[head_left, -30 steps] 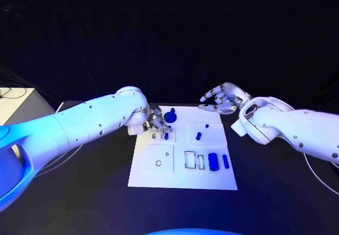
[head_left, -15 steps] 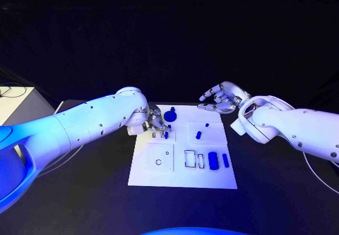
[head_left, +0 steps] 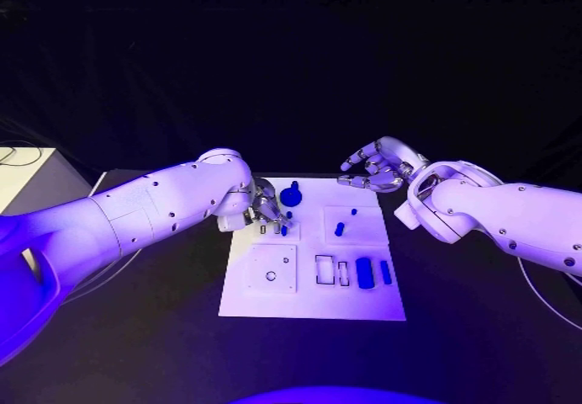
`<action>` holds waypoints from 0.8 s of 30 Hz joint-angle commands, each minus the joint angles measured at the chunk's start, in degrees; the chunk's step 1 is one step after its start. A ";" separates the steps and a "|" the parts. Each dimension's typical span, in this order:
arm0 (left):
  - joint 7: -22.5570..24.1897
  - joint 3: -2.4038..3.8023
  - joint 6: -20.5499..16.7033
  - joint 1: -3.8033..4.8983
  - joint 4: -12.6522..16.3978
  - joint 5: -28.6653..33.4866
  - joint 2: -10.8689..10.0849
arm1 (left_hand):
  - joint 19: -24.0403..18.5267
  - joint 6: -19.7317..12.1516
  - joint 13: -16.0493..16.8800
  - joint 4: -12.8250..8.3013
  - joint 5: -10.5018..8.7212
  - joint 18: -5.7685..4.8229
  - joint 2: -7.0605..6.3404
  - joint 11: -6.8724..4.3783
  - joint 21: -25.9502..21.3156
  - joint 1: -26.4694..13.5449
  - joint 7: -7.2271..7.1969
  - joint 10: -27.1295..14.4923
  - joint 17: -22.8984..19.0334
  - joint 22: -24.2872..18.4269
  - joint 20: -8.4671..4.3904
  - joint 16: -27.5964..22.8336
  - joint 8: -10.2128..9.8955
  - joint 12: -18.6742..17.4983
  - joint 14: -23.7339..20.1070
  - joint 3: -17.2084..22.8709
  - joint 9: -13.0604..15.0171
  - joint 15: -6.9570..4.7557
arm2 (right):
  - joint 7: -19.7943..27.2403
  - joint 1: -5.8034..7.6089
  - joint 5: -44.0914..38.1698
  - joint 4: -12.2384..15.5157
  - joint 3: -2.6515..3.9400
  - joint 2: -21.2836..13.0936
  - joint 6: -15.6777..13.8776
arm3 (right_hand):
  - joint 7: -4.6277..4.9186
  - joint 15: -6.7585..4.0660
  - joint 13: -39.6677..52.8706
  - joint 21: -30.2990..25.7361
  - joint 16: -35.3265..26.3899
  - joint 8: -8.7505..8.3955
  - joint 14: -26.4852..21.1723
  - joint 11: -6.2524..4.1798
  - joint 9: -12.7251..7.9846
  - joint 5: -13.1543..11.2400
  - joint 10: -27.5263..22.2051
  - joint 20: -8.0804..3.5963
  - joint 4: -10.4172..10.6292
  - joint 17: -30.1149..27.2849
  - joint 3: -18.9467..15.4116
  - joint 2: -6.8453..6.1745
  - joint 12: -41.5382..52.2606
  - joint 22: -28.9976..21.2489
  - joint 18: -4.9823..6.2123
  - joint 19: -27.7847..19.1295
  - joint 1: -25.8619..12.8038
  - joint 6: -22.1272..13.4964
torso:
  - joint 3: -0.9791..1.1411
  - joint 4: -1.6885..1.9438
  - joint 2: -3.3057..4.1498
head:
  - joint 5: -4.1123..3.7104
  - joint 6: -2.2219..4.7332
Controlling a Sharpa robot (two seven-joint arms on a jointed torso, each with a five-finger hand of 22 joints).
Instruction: Assemble the parts on the task board
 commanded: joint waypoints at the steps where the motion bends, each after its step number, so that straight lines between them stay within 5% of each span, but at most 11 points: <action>1: 0.14 0.02 1.18 -0.03 0.24 0.41 0.04 | -0.26 0.12 -0.10 -0.16 0.18 -0.60 0.07 0.01 -0.15 0.90 -0.33 -0.38 11.66 0.01 -0.28 0.16 0.32 -0.26 4.52 0.65 0.20 -0.36 | 0.31 -0.05 -0.67 -0.02 0.02 0.12 0.28 | -0.12 0.35 15.10 0.27 -0.27 0.25 5.12 0.35 0.07 0.22 5.89 0.32 0.43 11.96 0.06 -0.15 0.12 15.08 -0.40 6.00 -0.42 -0.16 | 0.02 0.05 -0.01 | -0.02 -0.16; 10: 0.16 0.02 1.77 -0.06 0.38 0.85 0.08 | -0.26 0.02 -0.24 -1.02 0.14 -0.61 -0.40 -0.26 -0.14 2.57 -0.60 -0.40 11.70 0.10 -0.49 0.15 0.89 -0.40 4.53 2.79 0.89 -0.60 | 1.32 -0.09 0.24 -0.29 0.02 0.39 -0.50 | -0.26 0.15 12.30 -1.84 -2.50 0.70 3.73 0.19 0.14 0.26 2.93 0.17 0.27 7.00 0.17 -0.05 -3.89 13.95 0.16 4.87 -0.67 -0.24 | 0.02 0.03 0.05 | 0.08 -0.28; 12: 0.16 0.03 1.81 -0.06 0.38 0.88 0.08 | -0.28 0.01 -0.33 -1.13 0.15 -0.60 -0.43 -0.29 -0.15 2.74 -0.63 -0.44 11.69 0.07 -0.52 0.15 0.96 -0.46 4.52 3.10 0.97 -0.63 | 1.86 -0.10 0.95 -0.45 0.01 0.49 -0.84 | -0.42 -0.09 3.37 -18.61 -10.89 1.81 -0.79 -0.14 0.42 0.24 -6.17 -0.29 0.27 -6.33 1.31 -0.18 -16.69 4.82 4.00 -3.48 -0.16 -0.95 | 0.02 0.02 0.04 | 0.32 -0.28; 15: 0.17 0.03 1.84 -0.06 0.37 0.90 0.02 | -0.31 -0.01 -0.35 -1.25 0.16 -0.59 -0.43 -0.33 -0.16 2.92 -0.66 -0.44 11.72 0.03 -0.54 0.15 1.01 -0.47 4.53 3.43 1.05 -0.66 | 2.37 -0.11 1.73 -0.66 0.00 0.59 -0.96 | -0.41 -0.27 -6.51 -34.12 -19.58 2.98 -4.98 -0.15 0.73 0.34 -14.06 -0.16 0.24 -16.57 2.87 -0.28 -29.47 -4.22 6.55 -9.55 0.20 -1.65 | 0.00 0.00 0.01 | 0.62 -0.28; 21: 0.16 0.03 1.84 -0.06 0.25 0.97 -0.07 | -0.31 -0.03 -0.37 -1.31 0.15 -0.60 -0.44 -0.34 -0.16 3.01 -0.67 -0.45 11.75 0.05 -0.56 0.16 1.03 -0.49 4.54 3.62 1.08 -0.67 | 2.73 -0.17 2.50 -0.89 -0.03 0.79 -0.76 | -0.14 0.03 -20.15 -52.59 -30.80 4.90 -9.24 0.02 1.09 0.28 -22.07 0.02 0.25 -26.48 4.75 -0.91 -43.81 -16.02 8.93 -13.95 -0.02 -3.31 | 0.03 0.07 0.01 | 0.71 -0.34; 24: 0.16 0.03 1.88 -0.06 0.21 1.06 -0.02 | -0.30 -0.03 -0.46 -1.33 0.15 -0.60 -0.43 -0.35 -0.16 3.03 -0.67 -0.50 11.74 0.06 -0.57 0.16 1.04 -0.54 4.54 3.70 1.10 -0.68 | 2.77 -0.18 2.66 -0.90 -0.04 0.90 -0.70 | -0.21 0.06 -22.86 -55.89 -33.25 5.40 -9.74 0.14 1.17 0.25 -23.16 0.00 0.25 -28.23 5.14 -1.02 -45.99 -18.34 9.30 -14.16 -0.08 -3.72 | 0.00 0.07 0.03 | 0.87 -0.40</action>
